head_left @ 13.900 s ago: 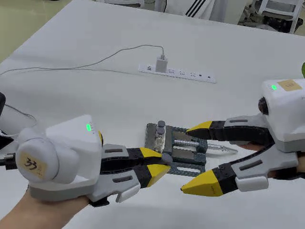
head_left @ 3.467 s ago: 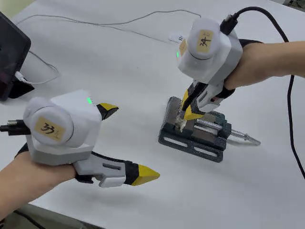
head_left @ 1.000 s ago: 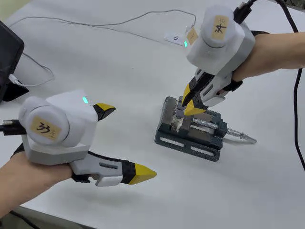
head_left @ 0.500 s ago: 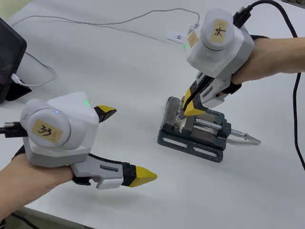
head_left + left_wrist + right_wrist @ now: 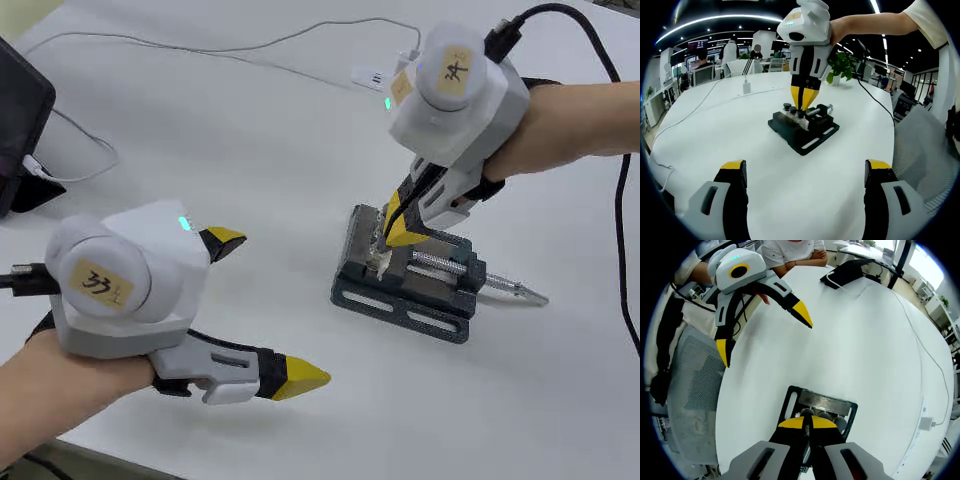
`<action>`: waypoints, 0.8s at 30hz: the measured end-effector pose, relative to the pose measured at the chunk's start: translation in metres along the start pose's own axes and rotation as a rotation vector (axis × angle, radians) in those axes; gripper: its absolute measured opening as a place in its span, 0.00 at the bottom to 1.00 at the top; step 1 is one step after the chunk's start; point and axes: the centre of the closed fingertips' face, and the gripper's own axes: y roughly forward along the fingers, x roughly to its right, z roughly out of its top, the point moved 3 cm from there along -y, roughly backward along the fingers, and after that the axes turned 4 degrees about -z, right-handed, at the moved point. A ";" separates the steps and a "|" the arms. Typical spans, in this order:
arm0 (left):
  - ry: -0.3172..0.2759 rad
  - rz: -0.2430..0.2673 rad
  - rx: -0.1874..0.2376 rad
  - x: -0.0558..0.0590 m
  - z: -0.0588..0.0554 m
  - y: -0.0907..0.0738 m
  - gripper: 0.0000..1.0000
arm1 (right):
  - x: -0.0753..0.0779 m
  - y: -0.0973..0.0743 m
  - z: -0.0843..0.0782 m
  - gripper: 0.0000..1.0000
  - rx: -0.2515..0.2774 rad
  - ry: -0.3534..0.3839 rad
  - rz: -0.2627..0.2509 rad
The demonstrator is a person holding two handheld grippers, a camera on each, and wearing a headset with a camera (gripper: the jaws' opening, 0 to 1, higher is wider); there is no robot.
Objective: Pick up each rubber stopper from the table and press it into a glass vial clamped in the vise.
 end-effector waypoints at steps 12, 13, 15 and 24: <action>-0.004 -0.001 0.004 -0.001 0.001 0.002 0.97 | 0.002 0.000 -0.002 0.00 -0.009 0.057 -0.007; -0.004 -0.001 0.003 -0.002 0.001 0.002 0.97 | 0.002 0.000 -0.003 0.00 -0.008 0.057 -0.007; -0.007 -0.001 0.005 -0.002 0.001 0.002 0.98 | 0.002 0.001 -0.003 0.00 -0.007 0.061 -0.009; -0.004 -0.005 0.005 -0.002 0.001 0.005 0.97 | 0.000 0.001 -0.001 0.00 -0.036 0.048 -0.036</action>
